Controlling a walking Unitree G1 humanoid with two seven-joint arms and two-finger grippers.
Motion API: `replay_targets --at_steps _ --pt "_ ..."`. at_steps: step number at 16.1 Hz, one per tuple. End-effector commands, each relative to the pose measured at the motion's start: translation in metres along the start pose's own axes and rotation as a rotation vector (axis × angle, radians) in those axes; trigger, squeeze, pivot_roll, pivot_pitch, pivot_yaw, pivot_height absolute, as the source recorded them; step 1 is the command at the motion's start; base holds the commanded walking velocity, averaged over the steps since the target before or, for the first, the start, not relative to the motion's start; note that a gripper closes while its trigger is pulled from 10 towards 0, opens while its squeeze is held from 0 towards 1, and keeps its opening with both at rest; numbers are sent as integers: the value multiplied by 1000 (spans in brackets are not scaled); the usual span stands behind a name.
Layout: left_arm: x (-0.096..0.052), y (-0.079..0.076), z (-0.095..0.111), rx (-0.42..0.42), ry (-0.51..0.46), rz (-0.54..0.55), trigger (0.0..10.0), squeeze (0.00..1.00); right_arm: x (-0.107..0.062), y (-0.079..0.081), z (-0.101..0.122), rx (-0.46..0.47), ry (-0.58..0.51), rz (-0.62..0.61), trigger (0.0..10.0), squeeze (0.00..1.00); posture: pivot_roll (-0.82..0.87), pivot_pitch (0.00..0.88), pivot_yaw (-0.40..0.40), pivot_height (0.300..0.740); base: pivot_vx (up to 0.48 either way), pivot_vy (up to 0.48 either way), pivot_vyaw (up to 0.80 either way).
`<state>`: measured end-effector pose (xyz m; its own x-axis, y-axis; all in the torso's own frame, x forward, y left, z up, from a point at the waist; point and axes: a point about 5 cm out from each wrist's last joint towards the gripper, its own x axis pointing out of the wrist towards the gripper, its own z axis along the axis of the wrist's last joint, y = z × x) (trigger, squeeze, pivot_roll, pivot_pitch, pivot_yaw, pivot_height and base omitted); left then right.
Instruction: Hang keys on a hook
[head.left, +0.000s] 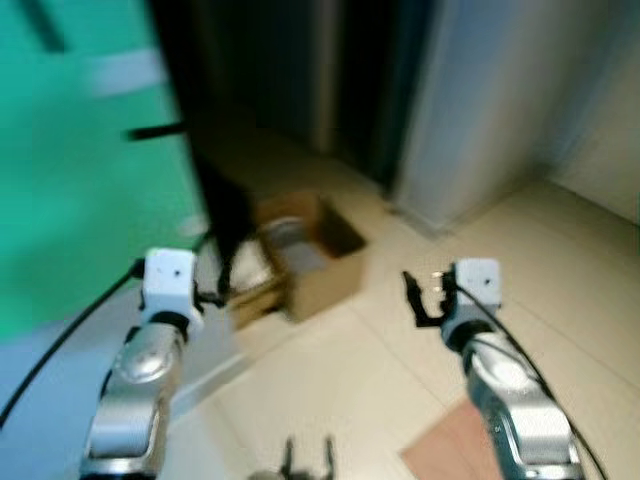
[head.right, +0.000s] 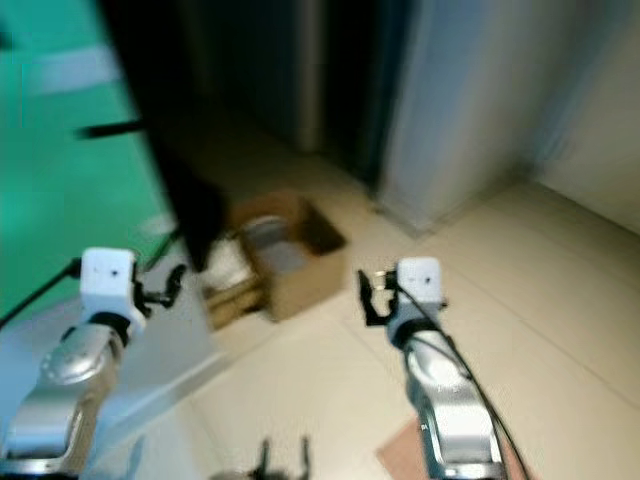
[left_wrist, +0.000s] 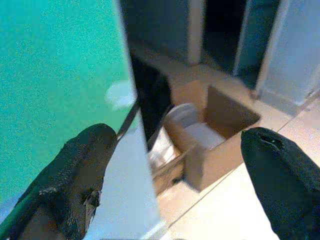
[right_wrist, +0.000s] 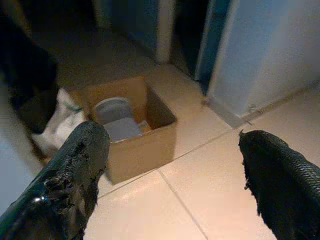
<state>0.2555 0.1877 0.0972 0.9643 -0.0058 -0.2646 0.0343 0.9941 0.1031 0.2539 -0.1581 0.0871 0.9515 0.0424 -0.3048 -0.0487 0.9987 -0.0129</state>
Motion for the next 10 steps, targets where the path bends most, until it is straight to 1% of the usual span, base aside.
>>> replay_targets --at_steps 1,2,3,4,5,6,7,8,9,10 --pt "0 -3 5 19 -6 -15 10000 757 -1 -1 0 5 13 -8 10000 1000 -87 0 -15 740 0 0 800" --pt "1 -3 5 17 -9 -20 10000 753 -1 -2 0 -17 23 -22 10000 1000 -87 0 -15 740 0 0 800" --pt "2 -6 9 -4 -43 -24 10000 745 0 -4 0 -26 35 -48 10000 1000 -92 0 -10 740 0 0 800" --pt "4 -4 8 -1 -45 17 10000 753 0 -3 0 -46 12 -24 10000 1000 -90 0 -12 740 0 0 800" --pt "5 -4 5 16 -25 28 10000 792 0 -2 0 -56 1 -11 10000 1000 -93 0 -12 740 0 0 800" --pt "4 -6 1 41 5 7 10000 784 -1 -2 -2 -59 8 -11 10000 1000 -93 0 -12 740 0 0 800" --pt "3 -5 -1 87 7 12 10000 765 -2 -2 -2 -61 8 -10 10000 1000 -95 0 -10 740 0 0 800" --pt "2 -3 -3 127 12 16 10000 749 -3 -1 0 -29 1 -15 10000 1000 -93 0 -4 740 0 0 800" --pt "2 -3 -3 117 8 12 10000 725 -4 -1 1 -37 -5 -13 10000 1000 -91 0 -1 740 0 0 800" --pt "0 -5 -2 123 4 -13 10000 659 -6 -3 0 -104 -12 -53 10000 1000 -89 0 10 740 0 0 800"
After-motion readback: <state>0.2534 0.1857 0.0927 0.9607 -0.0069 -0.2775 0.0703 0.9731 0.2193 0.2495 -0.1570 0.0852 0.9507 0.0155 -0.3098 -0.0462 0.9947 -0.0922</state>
